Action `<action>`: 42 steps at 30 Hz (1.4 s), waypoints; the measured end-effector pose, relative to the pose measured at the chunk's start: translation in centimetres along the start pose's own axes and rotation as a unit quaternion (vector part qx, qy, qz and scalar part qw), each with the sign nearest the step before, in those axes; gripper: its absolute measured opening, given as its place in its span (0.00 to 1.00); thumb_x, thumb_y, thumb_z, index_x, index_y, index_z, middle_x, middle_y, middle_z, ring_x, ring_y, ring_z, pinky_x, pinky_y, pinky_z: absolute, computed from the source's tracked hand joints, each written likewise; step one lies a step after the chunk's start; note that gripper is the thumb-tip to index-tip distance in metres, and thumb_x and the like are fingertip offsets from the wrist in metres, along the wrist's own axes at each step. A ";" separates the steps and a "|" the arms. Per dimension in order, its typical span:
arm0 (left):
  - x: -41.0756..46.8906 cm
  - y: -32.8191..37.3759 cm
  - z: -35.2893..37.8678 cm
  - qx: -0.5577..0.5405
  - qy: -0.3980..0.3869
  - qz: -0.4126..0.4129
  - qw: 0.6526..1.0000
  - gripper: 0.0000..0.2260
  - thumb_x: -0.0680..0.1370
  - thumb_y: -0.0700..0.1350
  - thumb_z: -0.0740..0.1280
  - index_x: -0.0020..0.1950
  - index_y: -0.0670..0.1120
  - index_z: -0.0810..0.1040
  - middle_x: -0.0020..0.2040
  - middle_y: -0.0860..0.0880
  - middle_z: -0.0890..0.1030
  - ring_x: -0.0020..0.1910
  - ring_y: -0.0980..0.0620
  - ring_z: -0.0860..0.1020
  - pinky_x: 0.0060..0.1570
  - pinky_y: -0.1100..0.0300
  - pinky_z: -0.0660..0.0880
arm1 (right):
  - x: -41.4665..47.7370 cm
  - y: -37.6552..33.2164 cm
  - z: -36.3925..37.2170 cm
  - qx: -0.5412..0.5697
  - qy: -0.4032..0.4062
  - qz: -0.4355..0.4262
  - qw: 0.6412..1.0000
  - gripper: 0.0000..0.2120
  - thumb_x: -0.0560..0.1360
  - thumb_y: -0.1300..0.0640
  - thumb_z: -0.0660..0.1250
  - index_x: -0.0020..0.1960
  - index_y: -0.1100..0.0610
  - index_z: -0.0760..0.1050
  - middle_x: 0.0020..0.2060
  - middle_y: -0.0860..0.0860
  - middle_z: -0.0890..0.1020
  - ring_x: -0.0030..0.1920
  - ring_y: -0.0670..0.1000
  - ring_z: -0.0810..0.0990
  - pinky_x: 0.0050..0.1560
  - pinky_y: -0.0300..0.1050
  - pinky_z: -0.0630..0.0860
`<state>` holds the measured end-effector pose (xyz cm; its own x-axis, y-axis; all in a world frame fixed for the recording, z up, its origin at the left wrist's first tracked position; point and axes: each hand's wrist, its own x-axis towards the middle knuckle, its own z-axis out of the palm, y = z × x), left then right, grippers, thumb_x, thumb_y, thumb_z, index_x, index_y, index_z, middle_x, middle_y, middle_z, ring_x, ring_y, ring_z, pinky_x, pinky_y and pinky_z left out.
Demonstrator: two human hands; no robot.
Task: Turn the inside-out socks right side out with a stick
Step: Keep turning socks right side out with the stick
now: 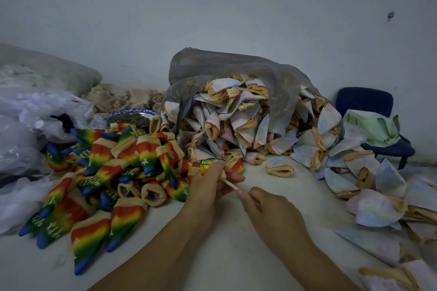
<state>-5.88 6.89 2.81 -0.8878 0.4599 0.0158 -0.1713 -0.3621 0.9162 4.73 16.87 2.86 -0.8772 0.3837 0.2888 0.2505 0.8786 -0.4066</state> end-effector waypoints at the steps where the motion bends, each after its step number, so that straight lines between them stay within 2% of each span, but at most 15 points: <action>1: 0.1 0.1 0.0 -0.012 0.002 -0.002 1.000 0.20 0.81 0.47 0.62 0.30 0.49 0.83 0.38 0.44 0.84 0.44 0.49 0.85 0.39 0.62 0.79 | 0.0 0.1 -0.2 -0.022 0.011 -0.009 1.000 0.22 0.77 0.35 0.47 0.34 0.49 0.63 0.28 0.47 0.71 0.31 0.46 0.71 0.32 0.42 0.66; 6: 0.6 0.1 -0.4 -0.095 0.026 -0.025 0.995 0.10 0.78 0.46 0.67 0.41 0.40 0.79 0.36 0.46 0.82 0.41 0.50 0.81 0.47 0.56 0.79 | -0.1 0.1 -0.8 -0.098 0.019 -0.016 0.995 0.23 0.78 0.35 0.45 0.32 0.48 0.58 0.28 0.46 0.68 0.31 0.45 0.69 0.30 0.39 0.62; 10: 0.5 -0.1 -0.3 -0.121 0.023 -0.042 0.992 0.11 0.72 0.50 0.71 0.37 0.43 0.81 0.34 0.46 0.81 0.40 0.51 0.81 0.52 0.56 0.77 | -0.3 -0.2 -0.4 -0.092 -0.002 -0.005 0.996 0.24 0.79 0.35 0.46 0.32 0.50 0.59 0.28 0.46 0.69 0.32 0.47 0.70 0.30 0.40 0.63; 12: 0.4 -0.2 -0.1 -0.116 0.024 -0.054 0.992 0.12 0.76 0.48 0.70 0.36 0.42 0.81 0.35 0.46 0.82 0.41 0.51 0.81 0.48 0.57 0.76 | -0.4 -0.5 -0.2 -0.077 -0.014 0.004 0.997 0.24 0.79 0.36 0.46 0.34 0.50 0.64 0.30 0.46 0.72 0.33 0.48 0.73 0.34 0.43 0.69; 15: 0.2 -0.3 0.4 -0.140 0.013 -0.076 0.987 0.15 0.79 0.45 0.65 0.35 0.42 0.80 0.35 0.44 0.83 0.36 0.53 0.80 0.35 0.62 0.77 | -0.4 -0.9 0.0 -0.052 -0.020 0.010 0.998 0.25 0.78 0.36 0.46 0.41 0.50 0.74 0.37 0.46 0.79 0.39 0.49 0.78 0.42 0.45 0.75; 19: -0.1 0.1 1.1 -0.126 -0.014 -0.064 0.990 0.26 0.81 0.42 0.60 0.22 0.47 0.77 0.29 0.47 0.80 0.41 0.53 0.84 0.39 0.61 0.76 | -0.4 -1.3 0.5 0.042 -0.034 0.036 0.998 0.26 0.78 0.36 0.49 0.42 0.52 0.77 0.39 0.47 0.82 0.42 0.47 0.79 0.47 0.47 0.76; 23: -0.6 0.2 1.5 -0.120 -0.007 -0.049 0.992 0.26 0.82 0.44 0.60 0.22 0.49 0.70 0.24 0.47 0.73 0.39 0.50 0.85 0.35 0.60 0.76 | -0.5 -1.5 0.9 0.193 -0.052 0.078 0.977 0.23 0.78 0.38 0.55 0.32 0.50 0.75 0.33 0.47 0.81 0.37 0.44 0.79 0.45 0.42 0.75; 27: -0.7 -0.2 1.5 -0.119 -0.007 -0.041 0.992 0.27 0.83 0.49 0.60 0.23 0.48 0.70 0.22 0.46 0.70 0.36 0.49 0.84 0.28 0.61 0.77 | -0.1 -1.2 0.7 0.239 -0.072 0.103 0.963 0.21 0.79 0.46 0.58 0.29 0.48 0.74 0.31 0.46 0.81 0.36 0.43 0.79 0.38 0.36 0.72; 30: -0.6 -0.3 1.1 -0.122 -0.011 -0.066 0.990 0.25 0.82 0.49 0.62 0.23 0.47 0.70 0.26 0.44 0.73 0.35 0.49 0.84 0.21 0.59 0.74 | -0.1 -1.5 0.9 0.224 -0.067 0.092 0.968 0.20 0.79 0.44 0.57 0.32 0.49 0.75 0.34 0.48 0.82 0.39 0.44 0.80 0.45 0.42 0.75; 31: -0.6 -0.4 0.9 -0.124 -0.010 -0.076 0.989 0.24 0.81 0.49 0.63 0.24 0.47 0.70 0.28 0.43 0.75 0.34 0.49 0.84 0.21 0.59 0.73 | -0.1 -1.7 1.0 0.211 -0.067 0.085 0.972 0.21 0.79 0.42 0.56 0.34 0.49 0.76 0.36 0.48 0.83 0.40 0.45 0.81 0.47 0.44 0.75; 33: -0.5 -0.4 0.5 -0.137 -0.003 -0.090 0.986 0.23 0.79 0.48 0.66 0.24 0.47 0.71 0.29 0.44 0.77 0.37 0.50 0.85 0.27 0.60 0.76 | -0.2 -1.8 1.1 0.166 -0.065 0.062 0.982 0.21 0.79 0.39 0.54 0.40 0.51 0.78 0.39 0.47 0.83 0.43 0.46 0.80 0.49 0.46 0.76; 35: -0.3 -0.6 0.3 -0.162 0.004 -0.103 0.981 0.22 0.78 0.47 0.67 0.24 0.47 0.72 0.28 0.47 0.77 0.40 0.51 0.85 0.34 0.60 0.77 | -0.3 -1.5 1.1 0.098 -0.062 0.020 0.993 0.20 0.79 0.39 0.52 0.44 0.50 0.75 0.40 0.45 0.81 0.43 0.46 0.78 0.45 0.47 0.75; 38: 0.0 -0.4 -0.3 -0.219 0.025 -0.116 0.968 0.19 0.79 0.46 0.67 0.28 0.46 0.73 0.29 0.46 0.79 0.39 0.51 0.85 0.30 0.62 0.77 | -0.5 -1.0 0.8 0.040 -0.067 -0.031 0.996 0.12 0.80 0.40 0.53 0.51 0.46 0.70 0.42 0.44 0.77 0.44 0.46 0.76 0.42 0.45 0.71; 42: 0.8 0.0 -1.0 -0.244 0.042 -0.109 0.963 0.18 0.79 0.49 0.67 0.30 0.46 0.74 0.32 0.45 0.82 0.38 0.53 0.80 0.31 0.64 0.77 | -0.3 0.0 -0.5 0.002 -0.053 -0.044 0.998 0.10 0.80 0.42 0.54 0.53 0.45 0.70 0.45 0.44 0.77 0.45 0.46 0.75 0.43 0.44 0.71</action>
<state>-6.99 6.46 2.38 -0.8365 0.5075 -0.2066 -0.5188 -0.6126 0.5963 5.15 16.91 3.21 -0.9344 0.2722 0.2298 0.1688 0.9064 -0.3872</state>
